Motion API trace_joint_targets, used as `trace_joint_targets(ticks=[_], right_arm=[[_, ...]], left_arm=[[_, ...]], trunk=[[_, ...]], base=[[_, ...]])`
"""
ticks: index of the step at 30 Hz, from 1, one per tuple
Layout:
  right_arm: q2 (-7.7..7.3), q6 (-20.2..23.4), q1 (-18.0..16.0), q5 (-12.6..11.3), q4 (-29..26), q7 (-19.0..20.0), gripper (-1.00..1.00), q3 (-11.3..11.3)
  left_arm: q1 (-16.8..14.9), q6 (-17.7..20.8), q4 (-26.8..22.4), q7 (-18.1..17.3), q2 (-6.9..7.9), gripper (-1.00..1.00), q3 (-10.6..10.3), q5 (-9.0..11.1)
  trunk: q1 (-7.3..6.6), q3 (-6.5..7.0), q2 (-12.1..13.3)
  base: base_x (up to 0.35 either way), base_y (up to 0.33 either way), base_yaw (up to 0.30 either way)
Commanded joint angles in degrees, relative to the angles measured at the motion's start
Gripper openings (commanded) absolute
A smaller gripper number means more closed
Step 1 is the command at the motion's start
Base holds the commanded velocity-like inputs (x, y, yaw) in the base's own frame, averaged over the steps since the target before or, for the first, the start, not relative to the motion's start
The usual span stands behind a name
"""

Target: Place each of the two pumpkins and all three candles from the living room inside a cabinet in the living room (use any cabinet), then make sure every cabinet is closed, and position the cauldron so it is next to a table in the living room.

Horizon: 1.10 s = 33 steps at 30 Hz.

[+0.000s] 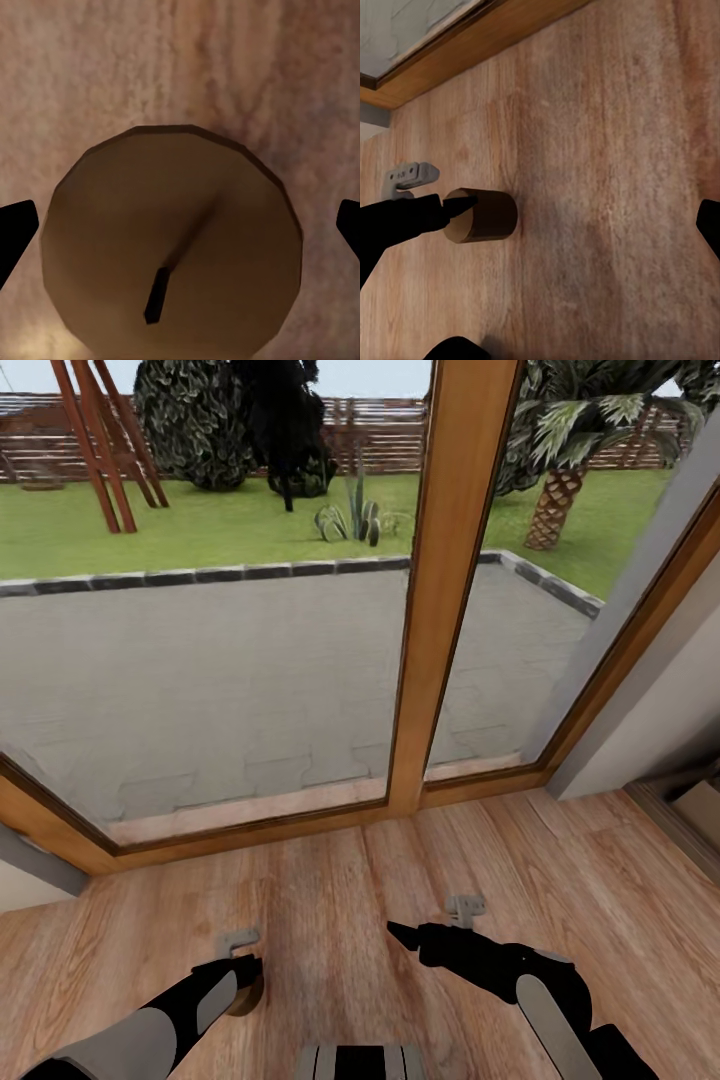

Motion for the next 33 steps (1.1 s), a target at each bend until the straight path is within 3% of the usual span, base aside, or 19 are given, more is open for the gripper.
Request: trace_joint_targets(ticks=[1, 9, 14, 20, 25, 33], right_arm=[[-0.03, 0.2, 0.0, 0.2, 0.0, 0.2, 1.0, 0.0], [-0.04, 0.2, 0.0, 0.2, 0.0, 0.2, 1.0, 0.2], [0.02, 0.2, 0.0, 0.2, 0.0, 0.2, 1.0, 0.2], [0.0, 0.2, 0.0, 0.2, 0.0, 0.2, 1.0, 0.2], [0.01, 0.2, 0.0, 0.2, 0.0, 0.2, 1.0, 0.2], [0.01, 0.2, 0.0, 0.2, 0.0, 0.2, 1.0, 0.2]], left_arm=[[0.0, 0.3, -0.2, 0.4, 0.07, 1.0, -0.5, 0.4], [0.0, -0.3, -0.2, 0.4, 0.1, 1.0, -0.5, 0.4], [0.0, -0.4, -0.2, 0.4, 0.1, 1.0, -0.5, 0.4], [0.0, -0.5, -0.2, 0.4, 0.1, 1.0, -0.5, 0.4], [0.0, -0.6, -0.2, 0.4, 0.1, 1.0, -0.5, 0.4], [0.0, -0.6, -0.3, 0.5, 0.1, 1.0, -0.5, 0.4]], trunk=[[-0.01, -0.04, 0.0], [-0.01, -0.04, 0.0], [0.12, -1.15, -0.1], [0.12, -1.15, -0.1], [0.25, -2.26, -0.1], [0.3, -2.7, -0.2]], base=[[0.0, 0.0, 0.0], [0.0, 0.0, 0.0], [0.0, 0.0, 0.0], [0.0, 0.0, 0.0], [0.0, 0.0, 0.0], [0.0, 0.0, 0.0]])
